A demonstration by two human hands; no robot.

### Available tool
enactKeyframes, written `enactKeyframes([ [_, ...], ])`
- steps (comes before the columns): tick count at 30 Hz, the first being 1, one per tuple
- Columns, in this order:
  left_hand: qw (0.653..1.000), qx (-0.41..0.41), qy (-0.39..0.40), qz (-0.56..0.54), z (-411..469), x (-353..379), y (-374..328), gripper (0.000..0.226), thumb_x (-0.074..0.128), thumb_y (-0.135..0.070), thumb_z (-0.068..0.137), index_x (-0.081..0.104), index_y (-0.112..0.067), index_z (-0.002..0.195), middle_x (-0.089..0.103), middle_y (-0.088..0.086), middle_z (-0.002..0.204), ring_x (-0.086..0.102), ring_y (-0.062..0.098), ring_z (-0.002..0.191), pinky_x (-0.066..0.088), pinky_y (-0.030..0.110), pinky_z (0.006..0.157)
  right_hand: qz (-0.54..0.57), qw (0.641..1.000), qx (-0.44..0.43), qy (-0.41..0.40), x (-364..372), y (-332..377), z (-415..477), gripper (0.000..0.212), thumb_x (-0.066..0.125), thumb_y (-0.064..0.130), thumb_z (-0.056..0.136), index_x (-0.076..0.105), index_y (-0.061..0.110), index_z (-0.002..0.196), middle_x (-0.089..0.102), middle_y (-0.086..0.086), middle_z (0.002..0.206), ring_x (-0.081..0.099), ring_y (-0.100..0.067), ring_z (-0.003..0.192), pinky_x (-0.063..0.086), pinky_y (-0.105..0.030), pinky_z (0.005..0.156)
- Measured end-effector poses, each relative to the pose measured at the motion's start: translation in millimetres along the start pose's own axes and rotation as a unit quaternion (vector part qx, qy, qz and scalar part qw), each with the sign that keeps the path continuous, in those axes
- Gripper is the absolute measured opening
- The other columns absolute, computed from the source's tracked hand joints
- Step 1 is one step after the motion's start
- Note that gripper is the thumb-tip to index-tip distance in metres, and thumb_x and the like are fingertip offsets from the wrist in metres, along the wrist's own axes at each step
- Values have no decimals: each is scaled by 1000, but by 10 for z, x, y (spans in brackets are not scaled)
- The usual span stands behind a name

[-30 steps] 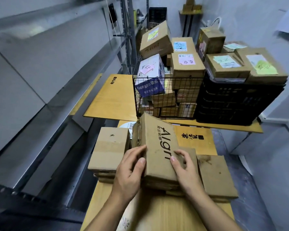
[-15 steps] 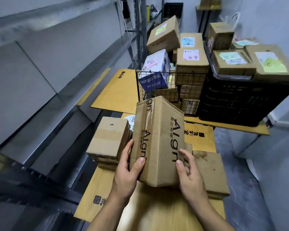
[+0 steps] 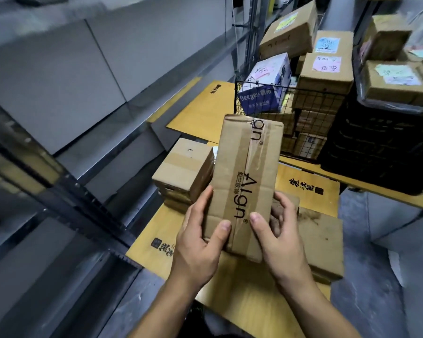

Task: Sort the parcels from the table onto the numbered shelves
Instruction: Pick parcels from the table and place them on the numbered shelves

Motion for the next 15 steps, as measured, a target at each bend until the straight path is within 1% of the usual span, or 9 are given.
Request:
enactKeyframes([
  [1, 1000, 0, 3, -28, -33, -20, 3, 57, 56, -51, 87, 36, -52, 141, 52, -15, 138, 53, 9, 126, 49, 36, 100, 18, 1000, 10, -1, -14, -18, -7, 68, 65, 61, 77, 41, 46, 139, 62, 7, 134, 61, -10, 122, 50, -48, 103],
  [3, 997, -7, 0, -78, -75, -85, 19, 49, 54, -45, 90, 48, -39, 138, 58, -10, 134, 54, 14, 126, 47, 42, 102, 50, 998, 35, 0, -42, -50, -21, 64, 63, 63, 77, 45, 49, 138, 62, 2, 135, 59, -14, 124, 48, -50, 105],
  [5, 993, -20, -20, -116, -89, -167, 35, 40, 54, -36, 92, 56, -29, 132, 65, -5, 125, 57, 16, 121, 47, 39, 102, 73, 996, 53, 0, -56, -39, -30, 50, 63, 57, 82, 49, 54, 130, 64, 0, 133, 61, -15, 123, 48, -51, 105],
  [7, 991, -27, -47, -122, -103, -248, 92, 35, 55, -28, 92, 59, -26, 127, 66, -4, 120, 59, 16, 118, 48, 32, 100, 97, 994, 55, 0, -18, -15, -37, 38, 63, 39, 93, 52, 47, 128, 68, 0, 127, 65, -16, 117, 49, -51, 104],
  [8, 992, -31, -61, -110, -116, -288, 128, 36, 57, -31, 91, 59, -28, 126, 66, -4, 121, 59, 14, 117, 48, 30, 99, 112, 992, 56, 2, 21, -9, -43, 33, 60, 28, 98, 53, 41, 128, 71, 0, 123, 67, -16, 114, 49, -50, 104],
  [10, 990, -53, -94, -92, -167, -383, 229, 41, 59, -46, 84, 59, -35, 124, 64, -7, 123, 58, 10, 118, 47, 28, 97, 151, 986, 69, 12, 134, 34, -77, 30, 50, 14, 102, 55, 32, 125, 74, 2, 115, 68, -16, 109, 50, -47, 104],
  [13, 979, -116, -146, -88, -271, -592, 427, 51, 61, -62, 72, 54, -48, 121, 57, -9, 131, 52, 2, 122, 44, 27, 99, 195, 976, 92, 29, 304, 100, -151, 30, 43, 9, 103, 58, 29, 120, 76, 7, 106, 71, -10, 100, 56, -34, 94],
  [14, 973, -138, -153, -100, -311, -671, 478, 53, 63, -64, 70, 53, -51, 120, 56, -9, 133, 52, 2, 123, 44, 28, 101, 211, 972, 102, 34, 352, 109, -179, 30, 42, 9, 103, 59, 29, 119, 76, 7, 105, 71, -8, 97, 58, -30, 90],
  [15, 966, -159, -152, -134, -357, -740, 516, 54, 66, -62, 69, 53, -51, 120, 57, -10, 133, 54, 5, 123, 44, 34, 104, 227, 967, 110, 41, 411, 121, -206, 31, 42, 8, 103, 61, 28, 118, 76, 6, 106, 71, -7, 97, 58, -27, 88],
])
Point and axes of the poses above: each hand's wrist, its own z-axis towards the middle knuckle, its own x-axis out of the palm, y = z × x, the point moved 4 cm from there along z, towards the middle knuckle
